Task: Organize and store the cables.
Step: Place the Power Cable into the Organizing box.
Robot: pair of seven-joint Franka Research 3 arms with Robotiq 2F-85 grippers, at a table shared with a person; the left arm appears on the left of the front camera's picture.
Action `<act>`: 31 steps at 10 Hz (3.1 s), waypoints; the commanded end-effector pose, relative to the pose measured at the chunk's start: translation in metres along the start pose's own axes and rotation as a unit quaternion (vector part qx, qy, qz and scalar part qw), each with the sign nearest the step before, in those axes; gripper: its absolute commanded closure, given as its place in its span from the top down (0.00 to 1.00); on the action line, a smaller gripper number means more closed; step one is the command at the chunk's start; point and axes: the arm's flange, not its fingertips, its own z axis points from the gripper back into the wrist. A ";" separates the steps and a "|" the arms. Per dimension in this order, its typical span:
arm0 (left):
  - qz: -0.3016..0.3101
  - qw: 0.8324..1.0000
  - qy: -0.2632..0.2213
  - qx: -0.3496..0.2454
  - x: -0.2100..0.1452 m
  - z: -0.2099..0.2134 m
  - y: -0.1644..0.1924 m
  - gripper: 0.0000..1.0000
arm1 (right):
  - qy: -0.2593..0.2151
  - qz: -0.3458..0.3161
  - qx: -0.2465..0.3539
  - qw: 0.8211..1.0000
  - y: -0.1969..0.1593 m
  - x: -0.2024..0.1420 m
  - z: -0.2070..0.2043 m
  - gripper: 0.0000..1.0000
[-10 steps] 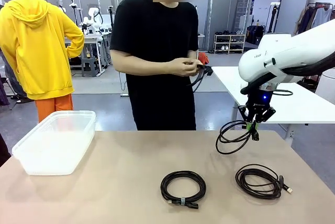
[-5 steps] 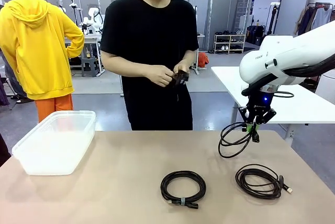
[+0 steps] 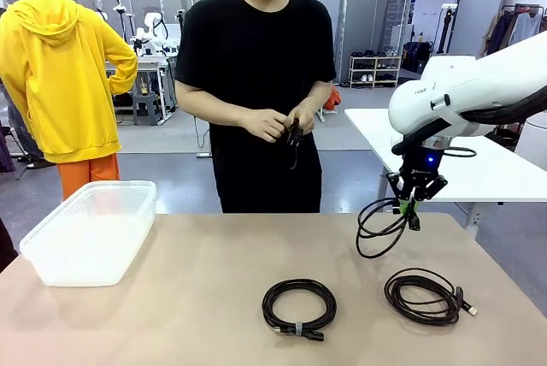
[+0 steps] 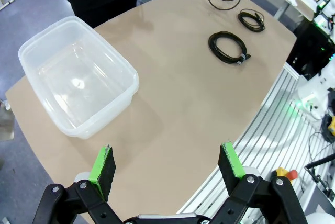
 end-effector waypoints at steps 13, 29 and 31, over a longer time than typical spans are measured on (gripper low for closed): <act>-0.006 1.000 -0.002 -0.004 0.000 0.001 0.000 1.00 | 0.015 0.120 0.070 0.990 0.337 -0.059 -0.003 0.18; -0.006 1.000 -0.002 -0.004 0.000 0.001 0.000 1.00 | 0.046 0.084 0.077 0.992 0.308 -0.072 -0.101 1.00; -0.001 1.000 0.001 0.000 0.000 0.000 0.000 1.00 | 0.034 0.111 0.105 0.988 0.280 -0.069 -0.070 0.97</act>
